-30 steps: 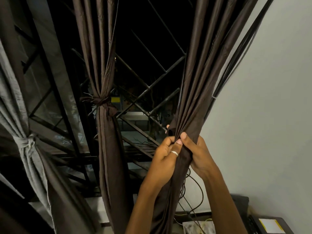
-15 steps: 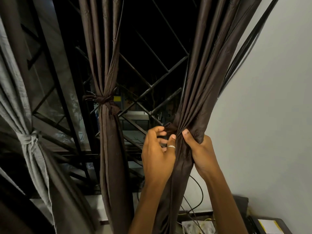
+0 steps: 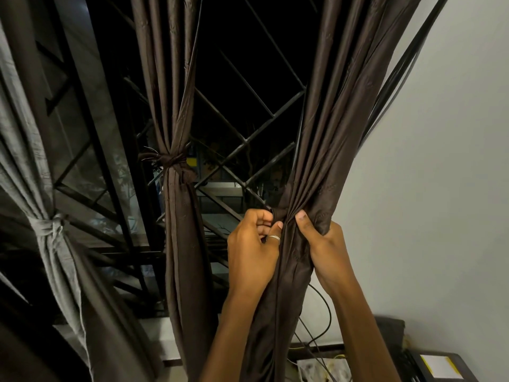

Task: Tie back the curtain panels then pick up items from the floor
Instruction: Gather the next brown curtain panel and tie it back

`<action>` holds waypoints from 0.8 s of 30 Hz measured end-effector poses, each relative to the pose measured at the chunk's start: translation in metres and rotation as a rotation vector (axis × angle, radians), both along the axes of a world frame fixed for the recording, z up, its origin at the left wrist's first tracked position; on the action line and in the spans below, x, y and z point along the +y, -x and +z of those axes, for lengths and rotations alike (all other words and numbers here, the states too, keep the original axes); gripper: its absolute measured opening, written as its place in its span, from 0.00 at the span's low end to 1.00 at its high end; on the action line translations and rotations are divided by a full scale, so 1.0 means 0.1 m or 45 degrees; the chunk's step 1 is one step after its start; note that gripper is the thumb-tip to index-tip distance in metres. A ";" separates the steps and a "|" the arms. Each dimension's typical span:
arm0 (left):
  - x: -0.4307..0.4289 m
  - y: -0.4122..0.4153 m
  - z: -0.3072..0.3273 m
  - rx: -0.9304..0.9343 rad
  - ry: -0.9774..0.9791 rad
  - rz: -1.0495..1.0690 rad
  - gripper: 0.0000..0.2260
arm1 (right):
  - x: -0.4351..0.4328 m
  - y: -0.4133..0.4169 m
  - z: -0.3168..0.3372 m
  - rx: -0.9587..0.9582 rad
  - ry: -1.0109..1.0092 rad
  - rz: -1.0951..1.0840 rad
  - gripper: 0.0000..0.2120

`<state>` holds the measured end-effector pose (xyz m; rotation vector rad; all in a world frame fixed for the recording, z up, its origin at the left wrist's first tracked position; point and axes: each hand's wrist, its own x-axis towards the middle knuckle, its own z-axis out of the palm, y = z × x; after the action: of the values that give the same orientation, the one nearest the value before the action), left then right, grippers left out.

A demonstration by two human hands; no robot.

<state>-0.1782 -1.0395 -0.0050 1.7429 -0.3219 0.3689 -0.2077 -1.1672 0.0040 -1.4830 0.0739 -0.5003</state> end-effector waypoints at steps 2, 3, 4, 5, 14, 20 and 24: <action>0.00 0.01 0.01 0.027 0.021 -0.060 0.09 | 0.02 0.01 0.00 -0.011 0.022 -0.005 0.10; 0.00 0.00 0.02 0.034 0.028 -0.086 0.10 | 0.02 0.02 0.00 -0.012 0.031 -0.012 0.10; -0.01 0.00 0.04 0.034 0.031 -0.113 0.12 | 0.02 0.02 0.00 -0.014 0.041 -0.015 0.09; -0.01 -0.01 0.06 0.028 0.028 -0.143 0.13 | 0.01 0.03 0.00 -0.019 0.052 -0.011 0.10; -0.02 -0.32 0.29 0.044 -0.198 -0.391 0.18 | -0.11 0.06 0.02 -0.105 0.206 0.153 0.20; -0.01 -0.47 0.42 0.167 -0.211 -0.725 0.22 | -0.36 0.05 0.32 0.105 0.498 0.320 0.17; -0.02 -0.45 0.49 0.176 -0.242 -0.781 0.23 | -0.44 0.04 0.42 0.285 0.914 0.133 0.11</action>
<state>-0.1333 -1.0415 0.0436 1.7431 -0.7820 -0.2318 -0.2116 -1.2115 0.0465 -2.2308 -0.0120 -0.2791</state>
